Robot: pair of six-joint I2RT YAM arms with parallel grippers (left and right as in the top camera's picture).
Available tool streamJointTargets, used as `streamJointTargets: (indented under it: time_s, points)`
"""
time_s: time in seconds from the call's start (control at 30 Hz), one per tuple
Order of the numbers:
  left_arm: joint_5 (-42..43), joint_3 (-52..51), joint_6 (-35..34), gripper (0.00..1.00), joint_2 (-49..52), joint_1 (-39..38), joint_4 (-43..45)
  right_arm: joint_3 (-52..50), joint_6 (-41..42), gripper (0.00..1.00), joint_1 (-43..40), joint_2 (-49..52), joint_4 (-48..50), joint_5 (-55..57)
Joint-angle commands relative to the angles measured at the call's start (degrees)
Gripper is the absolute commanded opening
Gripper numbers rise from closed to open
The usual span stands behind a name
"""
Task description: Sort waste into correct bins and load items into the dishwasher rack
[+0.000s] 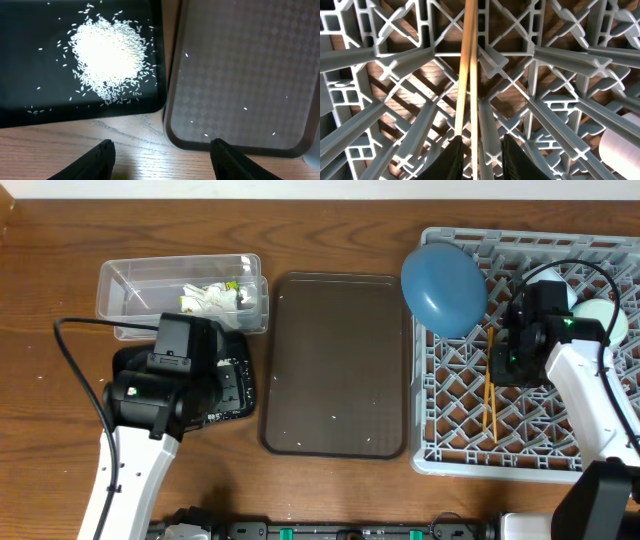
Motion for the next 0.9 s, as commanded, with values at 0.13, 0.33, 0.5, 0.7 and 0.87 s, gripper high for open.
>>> streamJointTargets:
  time_s: [0.13, 0.33, 0.5, 0.7, 0.87]
  points:
    - [-0.50, -0.13, 0.92, 0.64, 0.22, -0.22, 0.02, 1.92, 0.55, 0.15, 0.87, -4.74, 0.76, -9.05]
    - [-0.48, -0.13, 0.90, 0.64, 0.24, -0.22, 0.09, 1.92, 0.55, 0.02, 1.07, -7.69, 2.60, -22.34]
    - [-0.48, -0.13, 0.90, 0.64, 0.39, -0.22, 0.09, 1.90, 0.52, 0.01, 4.39, -7.65, 3.91, -33.33]
    - [-0.48, -0.13, 0.90, 0.64, 1.55, -0.22, 0.07, 1.81, 0.57, 0.01, 13.05, -5.97, 4.17, -33.24]
    - [-0.48, -0.13, 0.87, 0.64, 2.56, -0.22, 0.02, 1.81, 3.37, 0.01, 19.52, -2.62, 4.17, -31.21]
